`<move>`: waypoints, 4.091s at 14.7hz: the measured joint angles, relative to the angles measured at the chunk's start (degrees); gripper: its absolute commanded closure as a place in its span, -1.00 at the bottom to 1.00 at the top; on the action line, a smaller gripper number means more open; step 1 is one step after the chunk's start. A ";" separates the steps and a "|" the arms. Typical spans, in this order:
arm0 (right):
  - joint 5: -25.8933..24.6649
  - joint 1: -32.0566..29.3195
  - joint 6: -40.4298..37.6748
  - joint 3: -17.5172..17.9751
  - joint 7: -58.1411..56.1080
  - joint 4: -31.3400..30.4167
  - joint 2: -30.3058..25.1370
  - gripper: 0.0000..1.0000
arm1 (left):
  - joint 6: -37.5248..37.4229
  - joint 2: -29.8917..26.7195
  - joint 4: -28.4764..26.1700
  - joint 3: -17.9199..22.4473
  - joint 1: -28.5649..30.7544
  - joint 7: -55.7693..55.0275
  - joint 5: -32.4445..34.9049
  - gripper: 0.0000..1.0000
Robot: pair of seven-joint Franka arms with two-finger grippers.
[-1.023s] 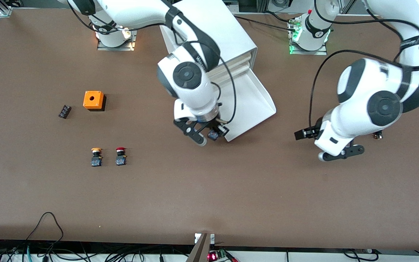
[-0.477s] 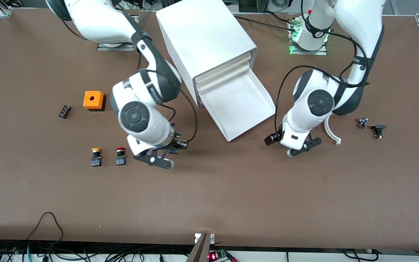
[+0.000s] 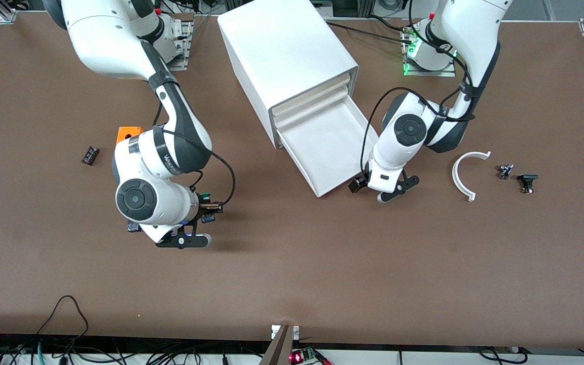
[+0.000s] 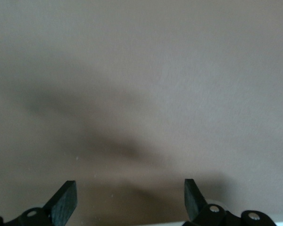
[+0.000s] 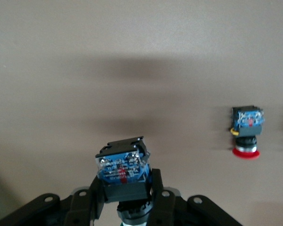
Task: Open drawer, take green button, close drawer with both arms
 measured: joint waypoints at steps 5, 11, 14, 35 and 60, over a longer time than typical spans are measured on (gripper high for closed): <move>-0.01 -1.12 7.70 -0.42 -5.41 -7.29 0.06 1.00 | 0.01 0.02 -1.54 -0.11 -3.69 -1.38 0.11 -1.00; -0.01 -1.20 18.73 -1.08 -7.61 -18.32 -1.70 1.00 | -0.22 0.00 -3.98 -5.79 -5.09 -2.66 0.11 -1.00; -0.01 -1.22 22.00 -1.09 -7.61 -22.78 -2.56 0.65 | -1.24 -0.07 -4.08 -9.54 -5.05 -6.77 0.11 -1.00; -0.02 -2.69 20.79 -9.90 -8.77 -32.57 -22.43 -0.99 | -7.20 -3.19 -3.23 -16.22 -2.60 -11.12 0.17 -1.00; -8.15 -24.25 -5.29 8.93 -10.54 -36.86 -51.19 -0.99 | -46.14 -23.60 18.88 3.21 20.80 66.98 -0.02 -1.00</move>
